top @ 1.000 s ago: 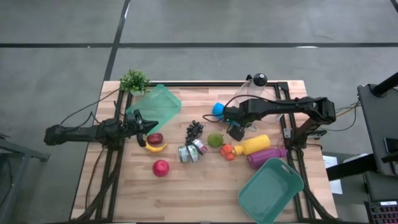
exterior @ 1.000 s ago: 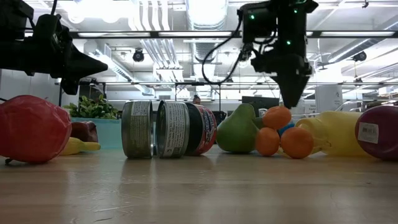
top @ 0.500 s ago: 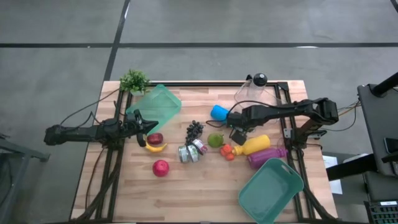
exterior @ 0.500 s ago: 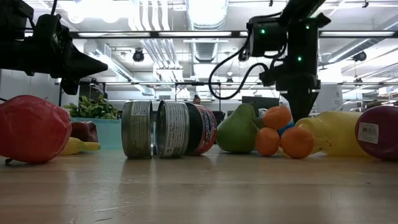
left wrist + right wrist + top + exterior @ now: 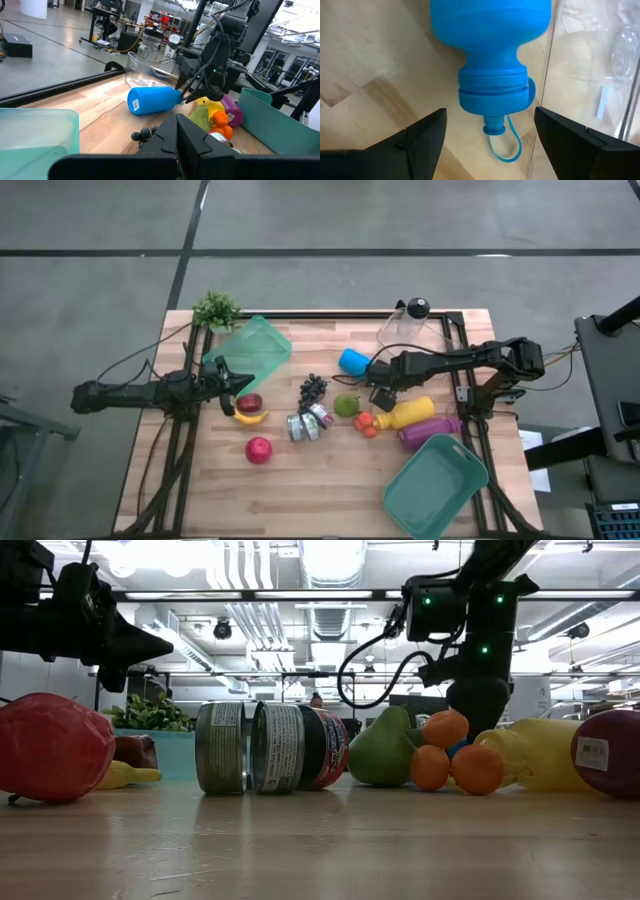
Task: Pick & Place Food Item
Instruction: Put the blue water bottle into the transparent bin
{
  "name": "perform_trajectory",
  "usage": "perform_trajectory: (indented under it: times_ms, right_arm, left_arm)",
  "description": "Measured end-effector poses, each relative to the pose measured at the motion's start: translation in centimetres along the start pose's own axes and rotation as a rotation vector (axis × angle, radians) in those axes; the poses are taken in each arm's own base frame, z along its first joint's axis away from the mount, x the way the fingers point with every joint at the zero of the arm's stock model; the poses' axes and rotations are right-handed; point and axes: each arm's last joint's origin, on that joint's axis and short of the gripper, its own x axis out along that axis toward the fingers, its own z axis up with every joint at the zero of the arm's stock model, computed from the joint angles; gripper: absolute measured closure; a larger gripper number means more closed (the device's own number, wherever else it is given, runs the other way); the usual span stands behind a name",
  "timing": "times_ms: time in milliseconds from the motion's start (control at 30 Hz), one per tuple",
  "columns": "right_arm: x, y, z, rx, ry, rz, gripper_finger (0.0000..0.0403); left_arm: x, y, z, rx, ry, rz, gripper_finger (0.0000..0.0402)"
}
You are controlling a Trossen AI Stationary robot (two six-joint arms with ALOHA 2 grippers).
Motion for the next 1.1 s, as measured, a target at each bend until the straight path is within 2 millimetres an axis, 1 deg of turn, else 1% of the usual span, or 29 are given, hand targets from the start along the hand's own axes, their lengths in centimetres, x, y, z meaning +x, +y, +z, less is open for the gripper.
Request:
perform_trajectory:
  times_ms: [333,567,967,1033,1100]
  right_arm:
    - [1.6,-0.7,0.2,-0.011,-0.034,0.011,0.0104]
    - [2.6,-0.9,-0.3,0.003,-0.02,0.047,0.0104]
    - [2.8,-0.9,-0.4,0.009,-0.02,0.056,0.0104]
    - [2.8,-0.9,-0.4,0.01,-0.02,0.056,0.0109]
    - [2.8,-0.9,-0.4,0.01,-0.021,0.056,0.0124]
  left_arm:
    - [0.0,0.0,0.0,0.0,0.0,0.001,0.04]
    - [0.0,0.0,0.0,0.0,0.001,0.001,0.04]
    - [0.0,0.0,0.0,0.0,0.0,0.001,0.04]
    - [0.0,0.0,0.0,0.0,0.0,0.001,0.04]
    - [0.0,0.0,0.0,0.0,0.001,0.0,0.04]
